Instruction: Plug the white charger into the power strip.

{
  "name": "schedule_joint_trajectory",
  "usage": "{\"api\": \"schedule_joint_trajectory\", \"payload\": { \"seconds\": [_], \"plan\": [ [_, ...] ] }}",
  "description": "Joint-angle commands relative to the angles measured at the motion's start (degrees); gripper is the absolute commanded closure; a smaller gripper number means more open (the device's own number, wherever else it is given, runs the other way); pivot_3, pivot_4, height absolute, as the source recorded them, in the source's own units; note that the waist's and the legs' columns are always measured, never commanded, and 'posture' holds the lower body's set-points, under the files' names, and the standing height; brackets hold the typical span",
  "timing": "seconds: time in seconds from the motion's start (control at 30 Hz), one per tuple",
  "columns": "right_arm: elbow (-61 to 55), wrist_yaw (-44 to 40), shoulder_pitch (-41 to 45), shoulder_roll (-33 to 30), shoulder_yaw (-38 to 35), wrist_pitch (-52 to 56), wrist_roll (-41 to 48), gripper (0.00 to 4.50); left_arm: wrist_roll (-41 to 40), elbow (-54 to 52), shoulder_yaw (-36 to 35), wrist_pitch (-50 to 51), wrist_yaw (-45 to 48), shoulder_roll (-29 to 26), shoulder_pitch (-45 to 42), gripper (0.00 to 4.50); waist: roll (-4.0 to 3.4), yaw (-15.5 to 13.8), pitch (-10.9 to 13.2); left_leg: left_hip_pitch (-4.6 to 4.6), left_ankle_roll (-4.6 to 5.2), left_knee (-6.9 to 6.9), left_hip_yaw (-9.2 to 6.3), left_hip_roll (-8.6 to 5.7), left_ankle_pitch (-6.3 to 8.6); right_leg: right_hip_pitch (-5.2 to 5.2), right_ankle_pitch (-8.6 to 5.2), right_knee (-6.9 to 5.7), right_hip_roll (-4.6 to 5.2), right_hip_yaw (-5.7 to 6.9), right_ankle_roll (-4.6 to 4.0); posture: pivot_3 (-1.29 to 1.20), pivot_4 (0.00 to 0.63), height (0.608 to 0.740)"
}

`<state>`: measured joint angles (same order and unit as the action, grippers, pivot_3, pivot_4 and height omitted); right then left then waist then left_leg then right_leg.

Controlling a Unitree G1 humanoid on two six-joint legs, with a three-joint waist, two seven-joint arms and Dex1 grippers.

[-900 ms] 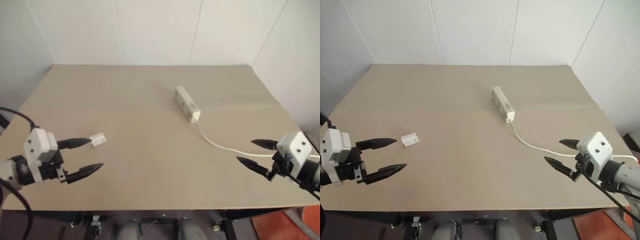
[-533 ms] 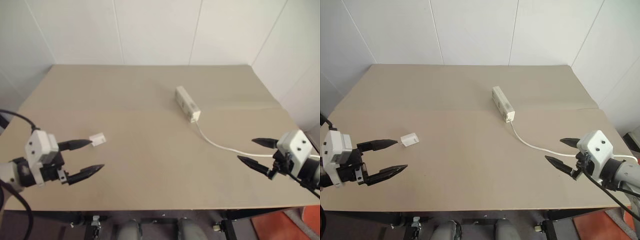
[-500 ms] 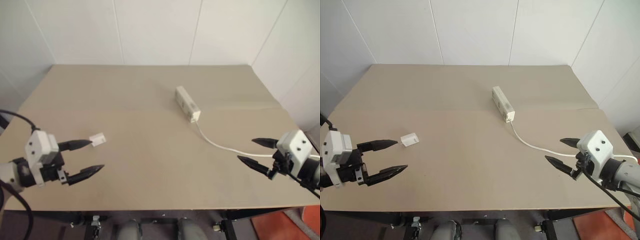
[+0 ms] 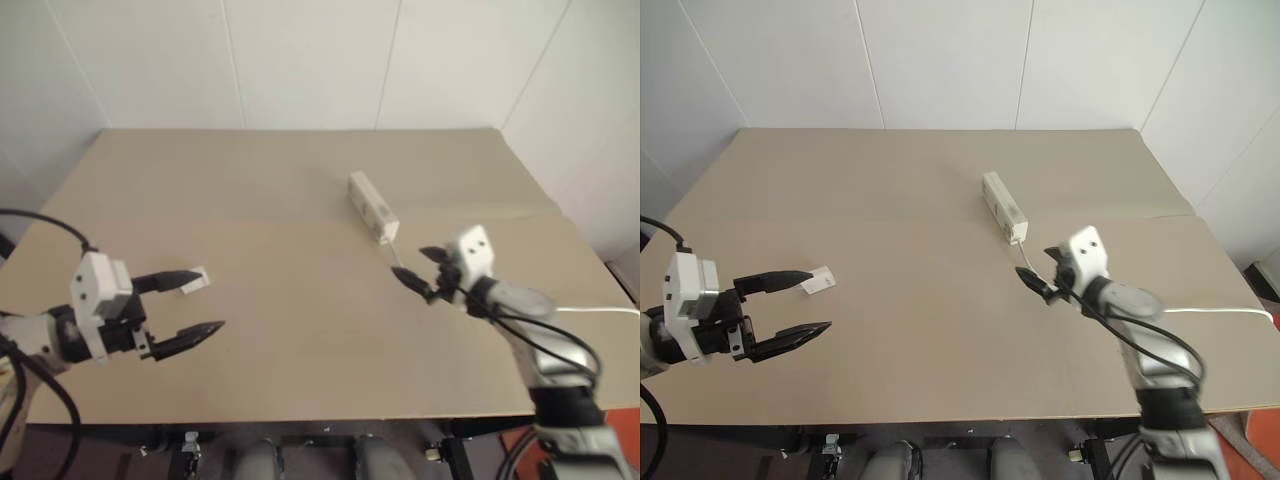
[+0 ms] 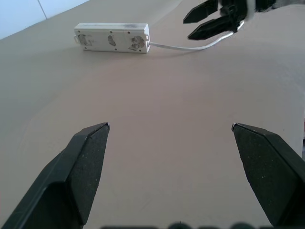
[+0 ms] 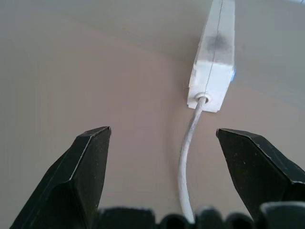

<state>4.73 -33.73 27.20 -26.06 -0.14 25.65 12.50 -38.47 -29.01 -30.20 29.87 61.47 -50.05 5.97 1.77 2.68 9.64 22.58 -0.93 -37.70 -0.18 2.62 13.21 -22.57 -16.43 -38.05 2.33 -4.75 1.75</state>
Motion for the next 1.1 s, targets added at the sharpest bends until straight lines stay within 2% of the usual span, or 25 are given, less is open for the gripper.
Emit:
{"api": "schedule_joint_trajectory", "payload": {
  "seconds": [0.03,0.17,0.27,0.37,0.43,0.7,0.73,0.83,0.93,1.1],
  "plan": [
    [7.0,2.01,4.37,2.15,1.52,-3.14,-2.72,0.25,-0.72,-0.63,-0.53,-1.4,-0.32,-0.25,-0.58,0.0,0.0,-0.16,0.0,0.11,0.0,0.0,-0.01,0.0,0.0,-0.09,0.0,-0.01,0.0,0.01,0.0,0.0,0.15,0.74],
    [20.16,5.73,10.3,5.72,2.15,-6.9,-5.82,0.25,-0.76,-1.25,-0.78,-1.35,-0.65,0.01,0.06,0.0,0.0,-0.12,-0.01,0.56,0.0,-0.01,-0.02,-0.03,0.0,-0.56,0.03,-0.09,0.09,0.04,-0.02,0.0,0.15,0.74],
    [28.08,7.75,13.27,6.5,2.16,-10.35,-8.0,0.25,-0.89,-1.66,-1.12,-1.33,-0.85,0.1,0.54,0.0,0.01,0.09,-0.02,0.51,0.0,-0.02,0.0,-0.01,0.0,-0.55,0.06,-0.1,0.09,0.04,-0.05,0.0,0.15,0.74],
    [33.43,7.65,15.48,6.98,0.93,-12.8,-7.91,0.82,-1.07,-2.04,-1.43,-1.4,-1.09,0.19,1.0,0.0,0.02,0.17,-0.02,0.48,0.0,0.01,0.01,0.0,0.0,-0.55,0.06,-0.11,0.09,0.05,-0.05,0.0,0.15,0.74],
    [35.4,6.89,16.23,7.12,0.81,-13.93,-7.9,1.38,-1.14,-2.13,-1.68,-1.48,-1.11,0.18,1.21,0.0,0.02,0.27,-0.02,0.43,0.0,0.0,0.03,0.0,0.0,-0.5,0.08,-0.1,0.09,0.04,-0.06,0.0,0.15,0.74],
    [37.81,5.15,16.27,7.25,1.31,-15.9,-8.45,4.26,-1.29,-2.47,-1.8,-1.85,-1.29,0.1,1.43,0.0,0.02,0.87,-0.03,0.21,0.0,0.0,0.02,0.0,0.0,-0.25,0.08,-0.09,0.09,0.05,-0.06,0.0,0.15,0.74],
    [37.86,5.2,16.29,7.21,1.29,-15.91,-8.52,4.48,-1.35,-2.53,-1.74,-1.93,-1.36,0.1,1.47,0.0,0.02,0.93,-0.03,0.22,0.0,0.0,0.02,0.0,0.0,-0.26,0.08,-0.09,0.09,0.05,-0.06,0.0,0.15,0.74],
    [37.16,7.27,15.68,6.65,2.5,-19.15,-10.98,4.48,-1.51,-2.75,-1.6,-1.99,-1.53,0.09,1.52,0.0,0.02,0.97,-0.03,0.23,0.0,0.01,0.01,0.0,0.0,-0.27,0.08,-0.09,0.09,0.06,-0.06,0.0,0.15,0.74],
    [33.88,8.29,12.74,3.79,6.58,-32.16,-17.41,4.48,-1.59,-2.82,-1.49,-2.0,-1.55,0.09,1.51,0.0,0.02,0.83,-0.03,0.27,0.0,0.01,0.01,-0.01,0.0,-0.32,0.08,-0.09,0.1,0.05,-0.06,0.0,0.15,0.74],
    [28.21,8.73,6.24,-5.14,12.87,-54.12,-27.81,4.48,-1.63,-2.57,-0.76,-2.24,-1.64,0.04,1.35,0.0,0.01,0.71,-0.02,0.6,-0.01,0.01,0.02,-0.04,0.0,-0.64,0.08,-0.07,0.14,0.05,-0.05,0.0,0.15,0.74]
  ]
}}
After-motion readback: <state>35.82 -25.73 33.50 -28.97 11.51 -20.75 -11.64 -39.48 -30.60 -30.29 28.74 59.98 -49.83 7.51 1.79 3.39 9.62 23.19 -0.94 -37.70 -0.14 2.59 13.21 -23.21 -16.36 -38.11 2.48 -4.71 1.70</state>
